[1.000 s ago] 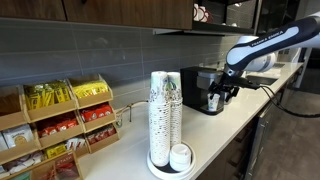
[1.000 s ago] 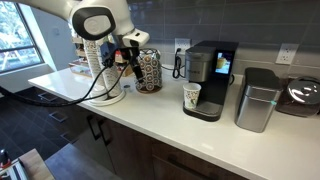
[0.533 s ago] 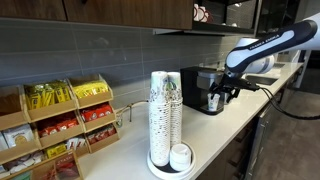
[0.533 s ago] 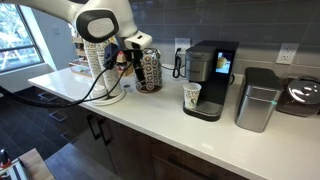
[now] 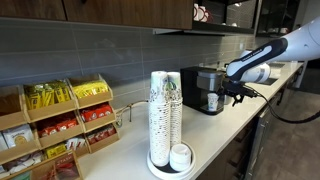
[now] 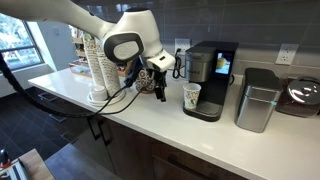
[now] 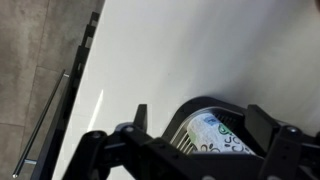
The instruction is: Pick up the paper cup from the coffee machine and put it on the kitchen counter
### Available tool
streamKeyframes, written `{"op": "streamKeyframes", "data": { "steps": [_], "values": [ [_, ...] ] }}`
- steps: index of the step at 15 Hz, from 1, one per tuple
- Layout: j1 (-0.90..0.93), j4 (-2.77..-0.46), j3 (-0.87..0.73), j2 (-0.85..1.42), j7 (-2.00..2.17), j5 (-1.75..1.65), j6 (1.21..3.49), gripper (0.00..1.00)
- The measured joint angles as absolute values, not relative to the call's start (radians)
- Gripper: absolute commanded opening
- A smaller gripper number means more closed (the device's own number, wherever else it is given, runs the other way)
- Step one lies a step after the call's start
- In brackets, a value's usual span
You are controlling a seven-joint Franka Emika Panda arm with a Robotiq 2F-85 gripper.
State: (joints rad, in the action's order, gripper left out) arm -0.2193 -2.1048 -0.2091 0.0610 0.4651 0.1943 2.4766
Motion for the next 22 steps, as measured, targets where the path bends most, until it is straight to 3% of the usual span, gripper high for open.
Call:
{"op": "streamKeyframes", "data": {
  "steps": [22],
  "values": [
    [-0.255, -1.955, -0.218, 0.253, 0.462, 0.668, 2.612, 1.00]
  ]
}}
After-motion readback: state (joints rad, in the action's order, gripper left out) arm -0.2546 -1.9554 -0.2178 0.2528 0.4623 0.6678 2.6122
